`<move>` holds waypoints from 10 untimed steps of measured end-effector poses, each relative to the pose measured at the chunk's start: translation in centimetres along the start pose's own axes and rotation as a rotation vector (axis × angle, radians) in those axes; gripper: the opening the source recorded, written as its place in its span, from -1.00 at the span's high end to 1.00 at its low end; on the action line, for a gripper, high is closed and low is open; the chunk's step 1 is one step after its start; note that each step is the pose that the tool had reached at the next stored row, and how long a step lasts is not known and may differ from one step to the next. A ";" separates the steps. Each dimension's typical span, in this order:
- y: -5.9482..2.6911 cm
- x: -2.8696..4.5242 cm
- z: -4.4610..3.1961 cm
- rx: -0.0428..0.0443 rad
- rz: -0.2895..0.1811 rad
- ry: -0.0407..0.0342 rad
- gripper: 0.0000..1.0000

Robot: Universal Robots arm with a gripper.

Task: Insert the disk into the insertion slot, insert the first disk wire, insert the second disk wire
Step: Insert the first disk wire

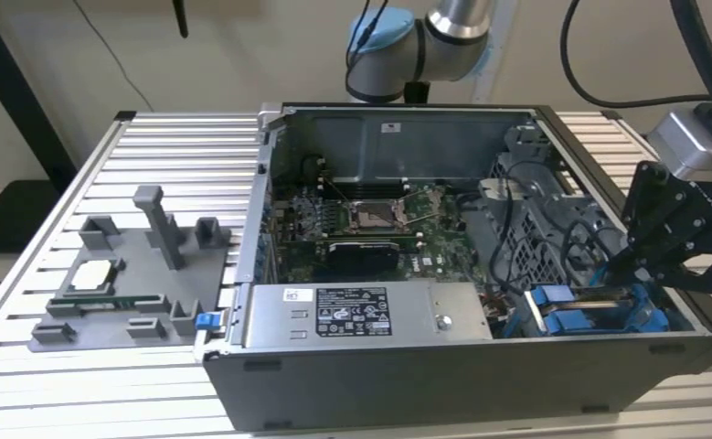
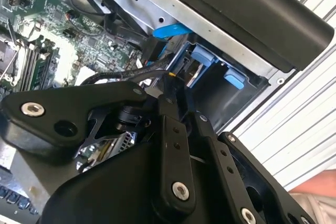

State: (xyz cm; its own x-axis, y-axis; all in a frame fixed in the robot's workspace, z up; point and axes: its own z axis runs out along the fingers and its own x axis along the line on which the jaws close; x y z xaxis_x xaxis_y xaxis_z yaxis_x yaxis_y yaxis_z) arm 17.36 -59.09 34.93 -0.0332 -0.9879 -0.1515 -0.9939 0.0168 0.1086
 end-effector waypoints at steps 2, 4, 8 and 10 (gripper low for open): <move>-0.01 0.01 0.09 0.0008 0.000 -0.0001 1.00; -0.02 0.02 0.16 0.0037 -0.001 -0.0001 1.00; 0.17 0.05 0.31 0.0160 -0.002 -0.0001 1.00; 0.36 0.07 0.41 0.0183 -0.001 -0.0004 1.00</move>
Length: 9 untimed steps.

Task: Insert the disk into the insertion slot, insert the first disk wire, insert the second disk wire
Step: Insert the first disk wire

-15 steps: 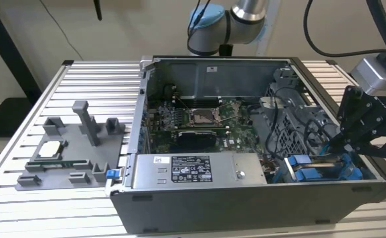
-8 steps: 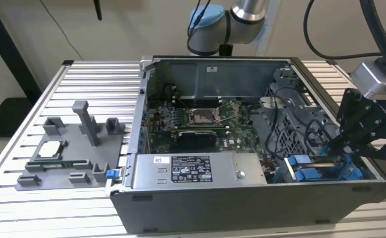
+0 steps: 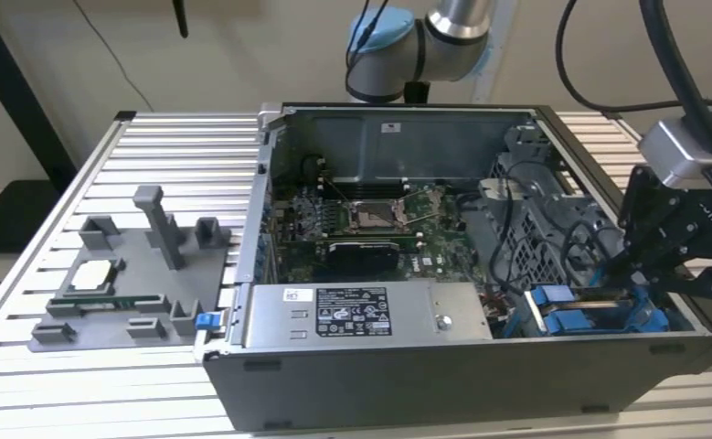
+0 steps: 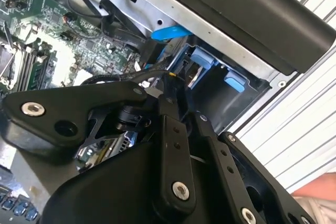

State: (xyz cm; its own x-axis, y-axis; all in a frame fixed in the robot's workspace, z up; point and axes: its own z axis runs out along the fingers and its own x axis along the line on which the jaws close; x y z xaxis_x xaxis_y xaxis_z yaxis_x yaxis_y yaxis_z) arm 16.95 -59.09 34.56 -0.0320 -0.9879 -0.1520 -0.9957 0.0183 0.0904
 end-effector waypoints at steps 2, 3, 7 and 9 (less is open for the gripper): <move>0.02 0.01 0.07 0.0002 0.000 0.0001 1.00; 0.02 0.01 0.11 0.0002 0.000 0.0002 1.00; 0.01 0.04 0.27 0.0003 0.000 0.0003 1.00; 0.01 0.05 0.32 0.0005 0.000 0.0007 1.00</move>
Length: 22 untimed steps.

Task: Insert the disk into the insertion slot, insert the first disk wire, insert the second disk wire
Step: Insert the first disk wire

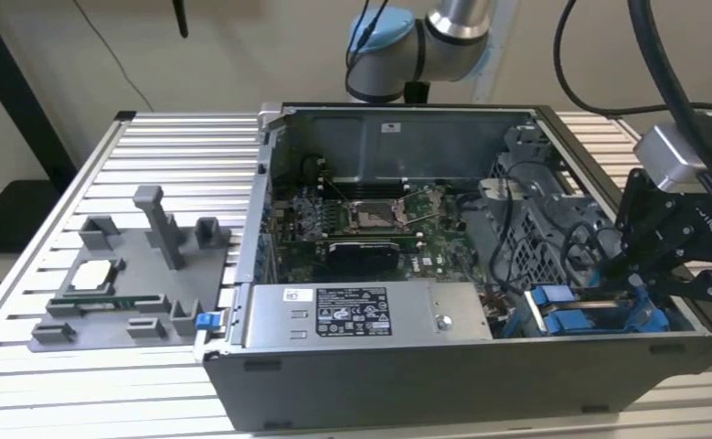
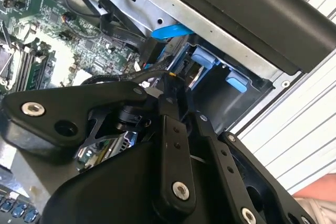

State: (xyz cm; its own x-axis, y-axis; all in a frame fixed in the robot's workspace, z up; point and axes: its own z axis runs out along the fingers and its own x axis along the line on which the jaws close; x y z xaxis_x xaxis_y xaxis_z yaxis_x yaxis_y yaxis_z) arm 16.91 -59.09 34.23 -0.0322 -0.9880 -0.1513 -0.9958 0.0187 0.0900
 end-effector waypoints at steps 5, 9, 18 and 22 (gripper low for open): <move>-0.02 0.01 0.03 0.0000 0.000 0.0001 1.00; -0.13 0.02 0.09 -0.0001 0.000 0.0003 1.00; -0.23 0.12 0.16 0.0000 0.000 0.0006 1.00; -0.24 0.18 0.20 0.0000 0.000 0.0010 1.00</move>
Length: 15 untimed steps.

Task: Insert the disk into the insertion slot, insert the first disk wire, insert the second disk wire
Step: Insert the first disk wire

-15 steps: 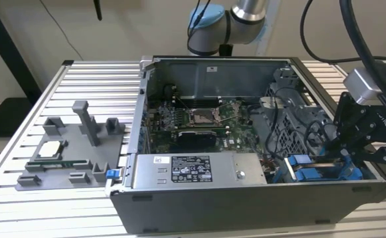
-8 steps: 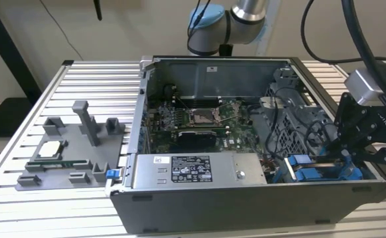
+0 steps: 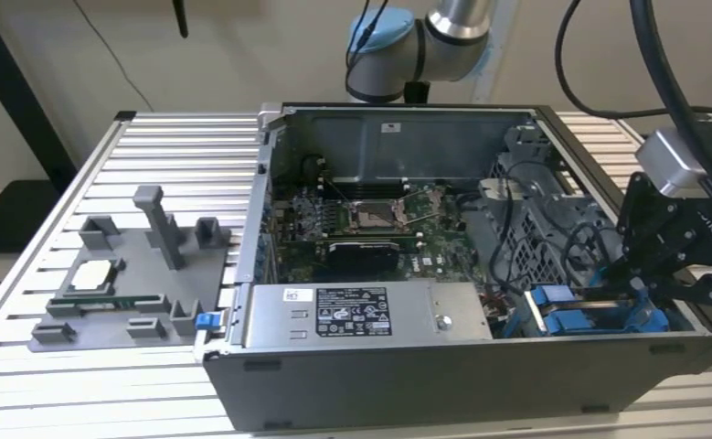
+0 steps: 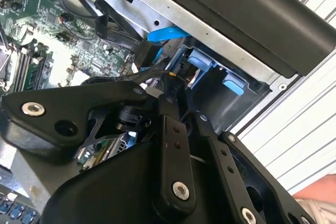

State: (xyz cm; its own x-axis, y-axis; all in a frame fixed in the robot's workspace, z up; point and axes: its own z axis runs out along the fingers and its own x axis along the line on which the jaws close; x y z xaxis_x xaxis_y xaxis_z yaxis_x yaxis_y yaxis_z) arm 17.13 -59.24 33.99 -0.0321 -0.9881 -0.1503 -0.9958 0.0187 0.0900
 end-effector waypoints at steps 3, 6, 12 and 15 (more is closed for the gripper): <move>-0.01 0.03 0.17 0.0000 0.000 0.0004 1.00; -0.03 0.07 0.41 0.0001 0.000 0.0012 1.00; -0.07 0.12 0.81 0.0000 0.000 0.0006 1.00; -0.09 0.15 1.00 0.0001 0.000 0.0006 1.00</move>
State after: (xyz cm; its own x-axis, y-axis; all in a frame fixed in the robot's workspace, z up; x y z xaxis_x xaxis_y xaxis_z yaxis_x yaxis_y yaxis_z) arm 17.12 -59.23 32.97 -0.0322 -0.9882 -0.1497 -0.9958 0.0188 0.0899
